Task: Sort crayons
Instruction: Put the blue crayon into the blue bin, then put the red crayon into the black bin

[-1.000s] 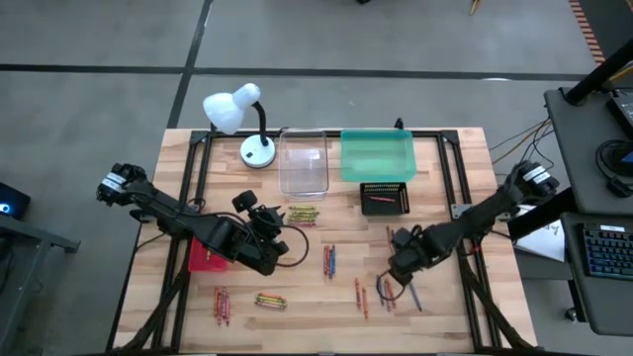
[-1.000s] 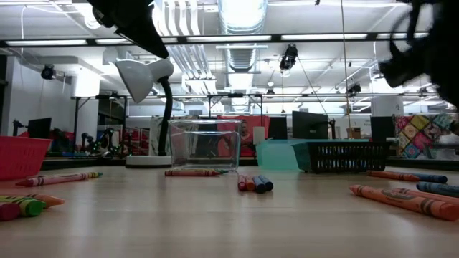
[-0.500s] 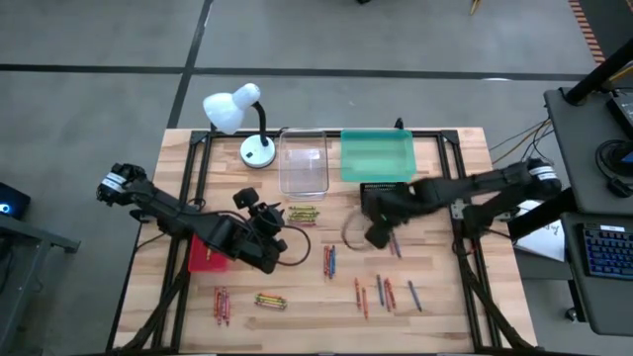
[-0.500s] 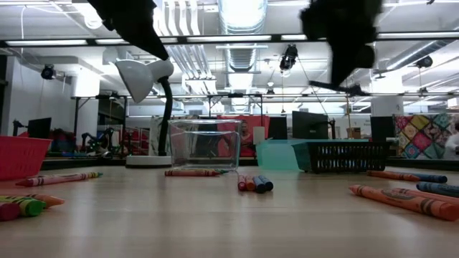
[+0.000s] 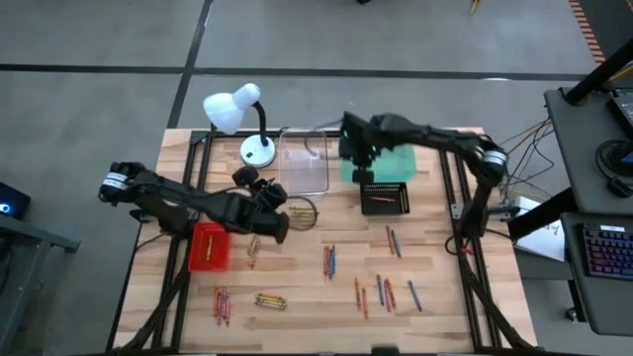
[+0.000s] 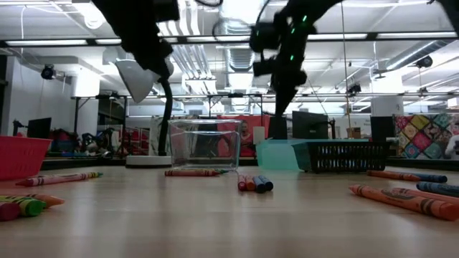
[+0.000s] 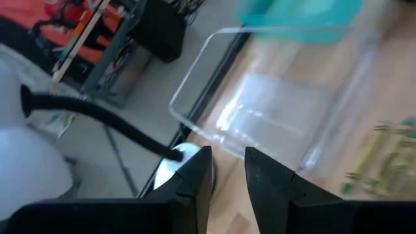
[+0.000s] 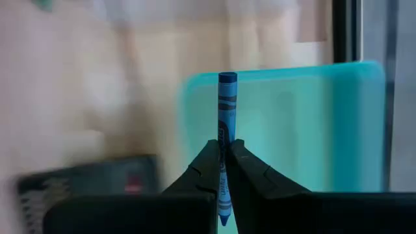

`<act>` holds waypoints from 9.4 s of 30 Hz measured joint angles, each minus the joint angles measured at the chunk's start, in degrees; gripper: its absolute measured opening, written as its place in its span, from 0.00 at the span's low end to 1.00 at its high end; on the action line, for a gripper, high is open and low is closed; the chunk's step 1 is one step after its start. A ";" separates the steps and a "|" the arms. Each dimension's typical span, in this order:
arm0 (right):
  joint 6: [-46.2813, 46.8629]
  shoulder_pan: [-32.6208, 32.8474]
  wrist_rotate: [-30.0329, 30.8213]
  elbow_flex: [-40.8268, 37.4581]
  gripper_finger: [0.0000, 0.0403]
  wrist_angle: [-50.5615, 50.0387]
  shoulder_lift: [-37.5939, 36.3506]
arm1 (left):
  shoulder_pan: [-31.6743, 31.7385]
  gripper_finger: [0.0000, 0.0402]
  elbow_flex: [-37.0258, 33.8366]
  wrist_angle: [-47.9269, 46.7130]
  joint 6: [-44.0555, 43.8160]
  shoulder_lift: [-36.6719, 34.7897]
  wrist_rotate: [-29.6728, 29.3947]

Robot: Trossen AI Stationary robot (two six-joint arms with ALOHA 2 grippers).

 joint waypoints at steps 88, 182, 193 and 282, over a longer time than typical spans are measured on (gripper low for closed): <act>8.79 0.93 -12.54 1.45 0.23 2.15 -9.78 | -3.87 0.19 -3.61 1.18 -16.71 -2.31 39.16; 26.16 24.33 -7.30 -36.86 0.17 42.62 -32.04 | 2.18 0.31 -31.63 72.16 22.49 13.19 36.21; 27.10 24.33 -7.32 -36.88 0.17 42.53 -32.03 | 1.29 0.31 -30.78 71.64 22.02 13.18 39.56; 18.20 28.07 -7.92 -48.95 0.17 95.81 -22.01 | 3.70 0.00 -32.84 78.94 34.68 -19.13 42.06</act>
